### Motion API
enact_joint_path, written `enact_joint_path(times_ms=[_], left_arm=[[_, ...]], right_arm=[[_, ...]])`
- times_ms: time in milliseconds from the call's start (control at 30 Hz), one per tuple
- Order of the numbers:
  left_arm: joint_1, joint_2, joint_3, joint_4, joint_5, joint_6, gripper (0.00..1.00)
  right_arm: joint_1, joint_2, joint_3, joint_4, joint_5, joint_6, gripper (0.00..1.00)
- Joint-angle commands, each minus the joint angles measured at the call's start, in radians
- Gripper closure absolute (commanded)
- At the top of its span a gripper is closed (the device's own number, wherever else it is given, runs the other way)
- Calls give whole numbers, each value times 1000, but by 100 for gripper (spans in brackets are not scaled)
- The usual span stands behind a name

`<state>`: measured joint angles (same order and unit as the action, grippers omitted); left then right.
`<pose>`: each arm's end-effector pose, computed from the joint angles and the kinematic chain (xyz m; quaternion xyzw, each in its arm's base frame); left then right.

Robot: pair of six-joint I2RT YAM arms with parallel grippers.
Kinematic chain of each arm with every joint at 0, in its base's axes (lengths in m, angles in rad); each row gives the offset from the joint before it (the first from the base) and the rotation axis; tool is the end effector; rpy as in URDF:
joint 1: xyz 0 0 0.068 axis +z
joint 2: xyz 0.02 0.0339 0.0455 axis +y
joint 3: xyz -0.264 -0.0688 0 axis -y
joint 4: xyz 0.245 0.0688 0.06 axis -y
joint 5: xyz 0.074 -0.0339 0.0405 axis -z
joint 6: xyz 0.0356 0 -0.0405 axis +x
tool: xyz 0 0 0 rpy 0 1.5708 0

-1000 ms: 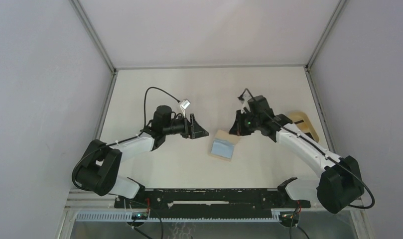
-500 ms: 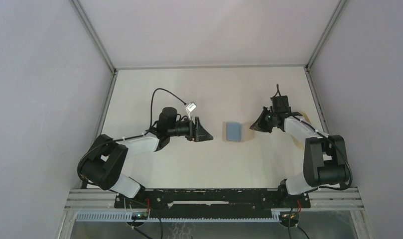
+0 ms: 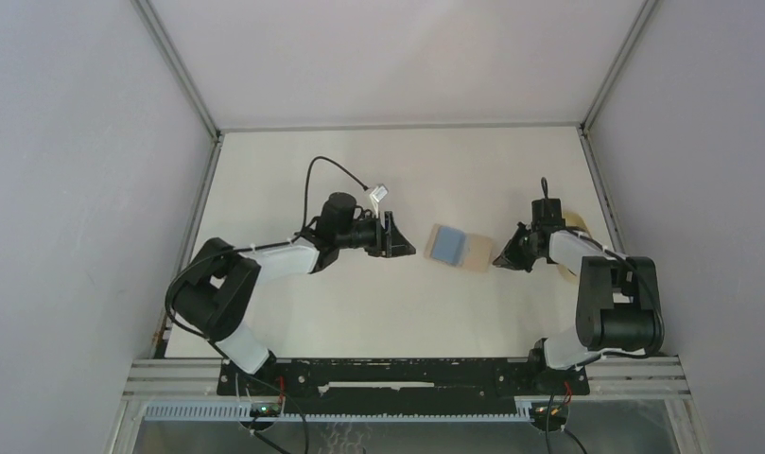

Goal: Take the credit cards out of the card holder

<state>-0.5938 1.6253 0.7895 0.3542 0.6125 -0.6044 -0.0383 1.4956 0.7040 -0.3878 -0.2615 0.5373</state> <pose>0.2659 -0.2042 0.1878 0.1519 0.8164 -0.4915 0.2625 0.2565 -0.0006 0.1444 0.2517 0.9397 0.1715 0.1552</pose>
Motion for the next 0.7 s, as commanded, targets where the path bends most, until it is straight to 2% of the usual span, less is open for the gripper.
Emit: enact_joint_path(times_ms=[0,167,400,600,667], left_arm=[[-28,61,72,-19,-111,-25,44],[-37,165,108,57,-150,-101,45],[-39,290,183,79,-148,-126,47],[-45,344,231,79,-129,-125,48],[-46,354,220,146,-101,-148,48]], right_arm=[[8,23,2,67,-37,-12,100],[12,38,2,98,-107,-29,100],[30,51,4,121,-149,-34,100],[35,65,19,123,-183,-35,100],[35,67,21,126,-191,-34,100]])
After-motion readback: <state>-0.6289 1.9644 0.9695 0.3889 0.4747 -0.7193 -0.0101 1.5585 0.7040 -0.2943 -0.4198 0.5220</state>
